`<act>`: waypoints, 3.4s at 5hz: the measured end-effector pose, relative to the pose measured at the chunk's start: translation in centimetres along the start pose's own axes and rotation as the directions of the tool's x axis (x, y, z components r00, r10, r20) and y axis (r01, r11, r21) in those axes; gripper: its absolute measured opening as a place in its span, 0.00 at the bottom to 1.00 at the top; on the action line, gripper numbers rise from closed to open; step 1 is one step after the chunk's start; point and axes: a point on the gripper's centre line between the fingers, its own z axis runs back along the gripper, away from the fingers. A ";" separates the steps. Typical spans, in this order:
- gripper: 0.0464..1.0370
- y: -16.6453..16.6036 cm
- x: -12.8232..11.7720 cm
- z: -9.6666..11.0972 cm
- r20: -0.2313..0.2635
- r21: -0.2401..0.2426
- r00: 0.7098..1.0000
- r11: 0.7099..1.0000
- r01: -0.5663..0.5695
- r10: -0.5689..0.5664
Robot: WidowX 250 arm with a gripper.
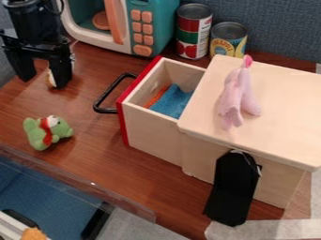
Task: Close the drawer
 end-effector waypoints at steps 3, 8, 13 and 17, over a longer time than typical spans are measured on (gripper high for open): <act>0.96 -2.4 3.0 -3.5 0.036 0.000 0.999 1.000 -0.005 0.005; 0.31 -5.6 6.8 -8.6 0.000 -0.046 0.999 0.998 0.046 -0.046; 0.09 -14.0 4.4 -8.5 -0.076 -0.204 0.973 0.959 0.197 -0.216; 0.69 -14.7 4.1 -4.2 0.014 -0.179 0.975 0.958 0.222 -0.224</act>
